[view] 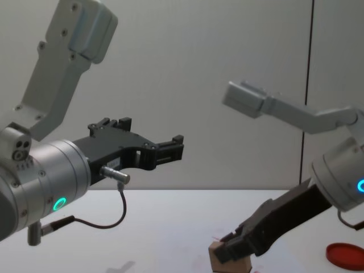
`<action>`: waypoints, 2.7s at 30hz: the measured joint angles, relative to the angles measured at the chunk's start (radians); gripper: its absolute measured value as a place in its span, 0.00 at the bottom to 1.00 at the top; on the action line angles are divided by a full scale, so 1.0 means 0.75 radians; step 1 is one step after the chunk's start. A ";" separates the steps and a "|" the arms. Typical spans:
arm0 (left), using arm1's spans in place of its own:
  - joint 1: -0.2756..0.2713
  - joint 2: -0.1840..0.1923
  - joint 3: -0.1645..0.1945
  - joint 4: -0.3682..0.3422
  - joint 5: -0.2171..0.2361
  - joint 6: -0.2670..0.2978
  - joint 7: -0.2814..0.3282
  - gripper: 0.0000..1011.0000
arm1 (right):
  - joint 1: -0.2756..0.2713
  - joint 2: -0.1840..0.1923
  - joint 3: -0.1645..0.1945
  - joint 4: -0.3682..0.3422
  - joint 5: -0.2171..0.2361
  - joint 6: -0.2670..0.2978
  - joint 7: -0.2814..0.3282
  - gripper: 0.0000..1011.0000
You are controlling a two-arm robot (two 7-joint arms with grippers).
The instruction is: Use the one hand to pick up the stamp and affix it onto the A4 paper.
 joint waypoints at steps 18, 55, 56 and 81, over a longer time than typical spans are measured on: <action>0.000 0.000 0.000 0.000 0.000 0.000 0.000 0.99 | -0.017 0.002 -0.034 0.030 0.013 -0.006 -0.032 0.21; 0.000 0.000 0.000 0.000 0.000 0.000 0.000 0.99 | 0.015 -0.008 -0.084 0.087 0.000 0.007 -0.018 0.21; 0.000 0.000 0.000 0.000 0.000 0.000 0.000 0.99 | 0.015 -0.009 -0.086 0.088 0.000 0.008 -0.018 0.21; 0.000 0.000 0.000 0.000 0.000 0.000 0.000 0.99 | 0.000 0.011 -0.102 0.069 0.037 0.019 -0.036 0.21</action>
